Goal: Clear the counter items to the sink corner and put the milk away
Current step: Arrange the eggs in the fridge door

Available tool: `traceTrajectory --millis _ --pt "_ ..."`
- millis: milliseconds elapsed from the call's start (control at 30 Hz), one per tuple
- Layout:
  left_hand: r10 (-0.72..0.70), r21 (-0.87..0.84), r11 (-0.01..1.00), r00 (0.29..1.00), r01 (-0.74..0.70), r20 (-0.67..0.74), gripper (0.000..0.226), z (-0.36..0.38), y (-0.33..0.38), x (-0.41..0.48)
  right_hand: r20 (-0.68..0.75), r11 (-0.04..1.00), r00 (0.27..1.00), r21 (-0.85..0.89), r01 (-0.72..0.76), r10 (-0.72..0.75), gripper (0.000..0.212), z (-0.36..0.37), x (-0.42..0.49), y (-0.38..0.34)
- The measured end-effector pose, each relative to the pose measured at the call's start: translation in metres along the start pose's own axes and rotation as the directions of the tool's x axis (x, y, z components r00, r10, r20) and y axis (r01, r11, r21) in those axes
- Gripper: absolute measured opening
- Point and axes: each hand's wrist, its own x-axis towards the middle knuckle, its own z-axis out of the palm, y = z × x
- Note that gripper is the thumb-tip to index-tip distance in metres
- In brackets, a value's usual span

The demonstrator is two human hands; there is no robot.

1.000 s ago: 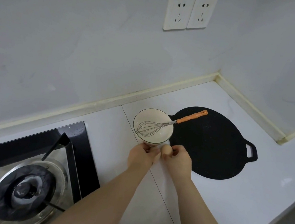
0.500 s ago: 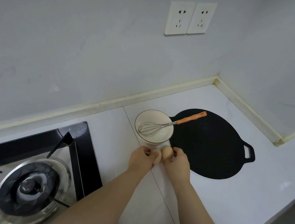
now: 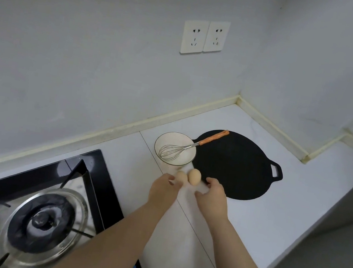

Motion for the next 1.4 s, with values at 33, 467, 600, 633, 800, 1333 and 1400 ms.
traceTrajectory --millis 33,467,600,633,800,1333,1400 --pt "0.021 0.013 1.0 1.0 -0.021 0.005 0.036 -0.001 0.002 -0.006 -0.012 1.0 1.0 -0.01 0.009 -0.009 0.055 -0.003 -0.006 0.0" --pt "0.257 -0.041 0.966 0.962 -0.254 0.091 0.03 -0.02 0.026 -0.099 -0.224 0.999 0.974 -0.046 0.027 -0.037 0.055 -0.047 -0.108 0.006" --pt "0.297 -0.085 0.954 0.944 -0.287 0.144 0.029 -0.015 0.025 -0.128 -0.289 1.0 0.957 -0.028 -0.001 -0.007 0.055 -0.067 -0.141 0.016" --pt "0.309 -0.09 0.95 0.937 -0.298 0.163 0.029 -0.013 0.025 -0.136 -0.308 1.0 0.951 -0.022 -0.012 0.005 0.055 -0.072 -0.149 0.019" --pt "0.367 -0.11 0.93 0.894 -0.35 0.258 0.031 0.005 0.037 -0.165 -0.389 0.998 0.92 -0.018 -0.054 0.043 0.056 -0.098 -0.183 0.031" --pt "0.607 -0.265 0.792 0.654 -0.55 0.451 0.032 0.131 0.145 -0.219 -0.744 0.979 0.64 0.101 -0.175 0.191 0.052 -0.264 -0.209 0.085" --pt "0.626 -0.283 0.775 0.623 -0.565 0.47 0.032 0.15 0.158 -0.221 -0.766 0.969 0.594 0.182 -0.165 0.245 0.05 -0.282 -0.206 0.092"
